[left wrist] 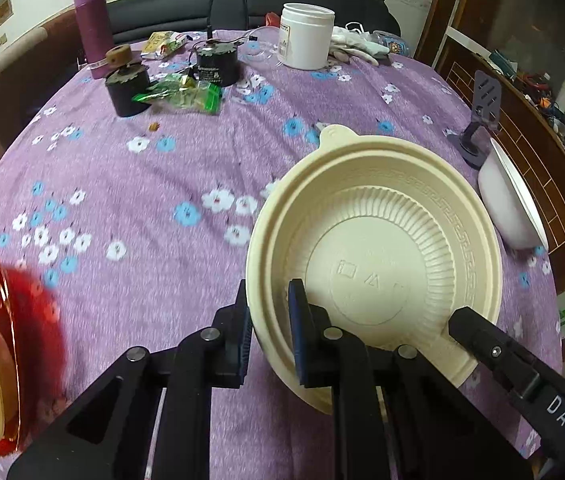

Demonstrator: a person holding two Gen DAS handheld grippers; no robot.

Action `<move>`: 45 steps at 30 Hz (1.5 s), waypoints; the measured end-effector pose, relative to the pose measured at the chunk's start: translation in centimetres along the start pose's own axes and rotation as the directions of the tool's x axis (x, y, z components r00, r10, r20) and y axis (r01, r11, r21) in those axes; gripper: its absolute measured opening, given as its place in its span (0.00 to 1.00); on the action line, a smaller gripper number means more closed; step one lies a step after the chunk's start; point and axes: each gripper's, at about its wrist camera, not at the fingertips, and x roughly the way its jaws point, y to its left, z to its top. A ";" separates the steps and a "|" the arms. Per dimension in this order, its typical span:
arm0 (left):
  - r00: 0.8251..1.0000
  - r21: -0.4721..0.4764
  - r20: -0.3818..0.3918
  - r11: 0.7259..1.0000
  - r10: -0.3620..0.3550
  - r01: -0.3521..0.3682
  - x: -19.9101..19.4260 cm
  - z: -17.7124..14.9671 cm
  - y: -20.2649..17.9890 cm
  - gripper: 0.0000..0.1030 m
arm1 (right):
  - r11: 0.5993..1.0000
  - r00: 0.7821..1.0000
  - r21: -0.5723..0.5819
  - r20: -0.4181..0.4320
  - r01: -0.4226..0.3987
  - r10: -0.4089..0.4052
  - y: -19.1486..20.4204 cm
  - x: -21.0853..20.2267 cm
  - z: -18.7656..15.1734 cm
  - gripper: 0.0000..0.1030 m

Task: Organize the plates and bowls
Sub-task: 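Carry the beige bowl with the left tool toward the red plate stack, then lower the beige bowl into the bowls on the red plates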

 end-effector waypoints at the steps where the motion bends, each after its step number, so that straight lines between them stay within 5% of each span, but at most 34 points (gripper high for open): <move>1: 1.000 0.000 0.001 1.000 -0.001 0.001 -0.2 -0.3 0.1 0.14 | 1.000 1.000 0.000 0.000 -0.001 0.001 0.0 -0.2 -0.4 0.12; 21: 1.000 -0.038 0.019 0.999 -0.008 0.009 -2.9 -5.4 3.7 0.14 | 0.999 1.000 -0.050 -0.005 -0.016 0.016 1.9 -1.8 -6.2 0.12; 45: 0.996 -0.153 0.079 0.988 0.041 -0.028 -7.7 -7.8 11.1 0.14 | 0.973 0.995 -0.208 -0.032 -0.098 0.093 8.9 -2.1 -9.8 0.12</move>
